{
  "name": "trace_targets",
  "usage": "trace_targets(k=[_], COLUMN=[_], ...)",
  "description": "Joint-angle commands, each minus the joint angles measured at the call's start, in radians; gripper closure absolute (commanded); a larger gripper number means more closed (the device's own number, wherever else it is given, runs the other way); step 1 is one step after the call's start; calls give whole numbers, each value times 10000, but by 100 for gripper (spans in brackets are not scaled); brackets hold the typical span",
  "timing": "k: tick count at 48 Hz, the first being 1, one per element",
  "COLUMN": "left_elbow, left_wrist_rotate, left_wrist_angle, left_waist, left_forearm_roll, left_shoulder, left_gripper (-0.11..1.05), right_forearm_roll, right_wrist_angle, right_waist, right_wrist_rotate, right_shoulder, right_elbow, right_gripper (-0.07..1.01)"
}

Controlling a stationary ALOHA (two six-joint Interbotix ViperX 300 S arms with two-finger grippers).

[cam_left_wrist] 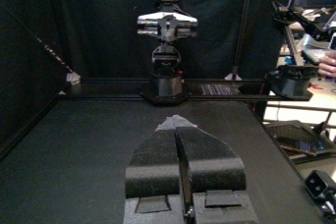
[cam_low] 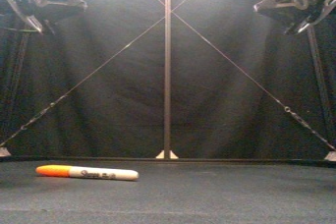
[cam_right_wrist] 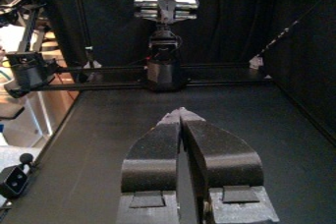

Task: Uncap the pen

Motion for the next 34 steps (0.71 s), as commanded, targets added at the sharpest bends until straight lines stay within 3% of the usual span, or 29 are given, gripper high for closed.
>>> trace_targets(k=[1,8,14,34], left_elbow=[-15,0,61,322], left_wrist_rotate=[0,0,15,0], left_wrist_angle=[-31,-31,107,1150], left_waist=[61,61,46,61], left_forearm_roll=[-107,-123,-123,-276], left_shoulder=[77,215,476,1104], left_gripper=[102,97,95,94], right_forearm_roll=[123,522,920,1917], right_wrist_angle=[-61,-61,-61,-61], right_waist=[-15,46,215,874], right_wrist_rotate=[138,353,353,337], right_shoulder=[414,1611,3129,8069], right_elbow=[-153,-552,-1058,-3513], right_gripper=[97,94,94,91])
